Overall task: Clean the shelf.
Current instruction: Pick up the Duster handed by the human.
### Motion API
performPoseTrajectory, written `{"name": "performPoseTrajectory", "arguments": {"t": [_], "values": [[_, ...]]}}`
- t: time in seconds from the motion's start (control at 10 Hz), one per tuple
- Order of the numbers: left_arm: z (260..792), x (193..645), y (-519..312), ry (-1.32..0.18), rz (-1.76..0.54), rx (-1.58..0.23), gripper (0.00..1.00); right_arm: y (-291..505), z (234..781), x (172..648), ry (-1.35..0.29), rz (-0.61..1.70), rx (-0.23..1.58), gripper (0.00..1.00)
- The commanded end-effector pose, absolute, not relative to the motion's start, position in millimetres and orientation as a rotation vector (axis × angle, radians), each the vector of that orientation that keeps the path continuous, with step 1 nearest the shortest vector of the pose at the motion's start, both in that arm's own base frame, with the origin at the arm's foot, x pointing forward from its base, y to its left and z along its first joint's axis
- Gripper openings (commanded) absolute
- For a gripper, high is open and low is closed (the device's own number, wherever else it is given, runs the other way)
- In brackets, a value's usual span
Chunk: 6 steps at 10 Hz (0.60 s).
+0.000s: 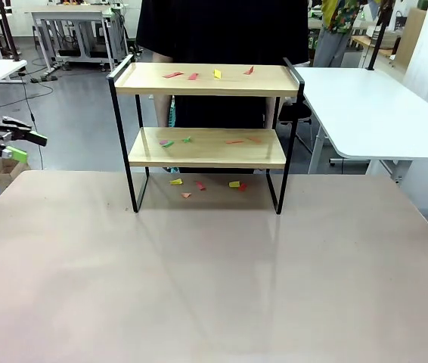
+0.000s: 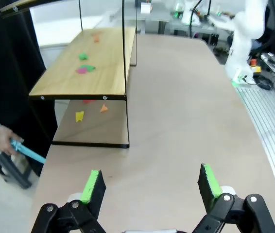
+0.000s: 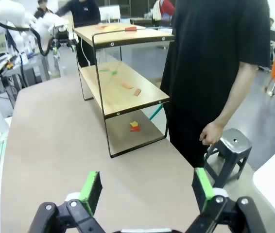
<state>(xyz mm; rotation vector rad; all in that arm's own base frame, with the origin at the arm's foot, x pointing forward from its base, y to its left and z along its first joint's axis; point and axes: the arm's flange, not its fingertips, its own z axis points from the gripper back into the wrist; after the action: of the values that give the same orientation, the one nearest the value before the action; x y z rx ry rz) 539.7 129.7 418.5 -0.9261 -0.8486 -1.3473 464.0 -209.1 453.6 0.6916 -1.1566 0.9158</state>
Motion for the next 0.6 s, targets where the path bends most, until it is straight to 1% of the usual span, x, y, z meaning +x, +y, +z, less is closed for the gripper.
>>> {"name": "performPoseTrajectory", "arguments": {"t": [0.0, 0.4, 0.5], "values": [[419, 556, 144, -0.946, -1.369, -0.991, 1.00, -230, 444, 479, -1.210, 0.922, 0.740, 1.00], [413, 567, 157, -1.081, -1.338, -0.996, 1.00, -256, 428, 484, -1.251, 0.850, 0.754, 1.00], [412, 568, 158, -1.081, -1.330, -1.000, 1.00, -259, 426, 484, -1.260, 0.838, 0.751, 1.00]]}}
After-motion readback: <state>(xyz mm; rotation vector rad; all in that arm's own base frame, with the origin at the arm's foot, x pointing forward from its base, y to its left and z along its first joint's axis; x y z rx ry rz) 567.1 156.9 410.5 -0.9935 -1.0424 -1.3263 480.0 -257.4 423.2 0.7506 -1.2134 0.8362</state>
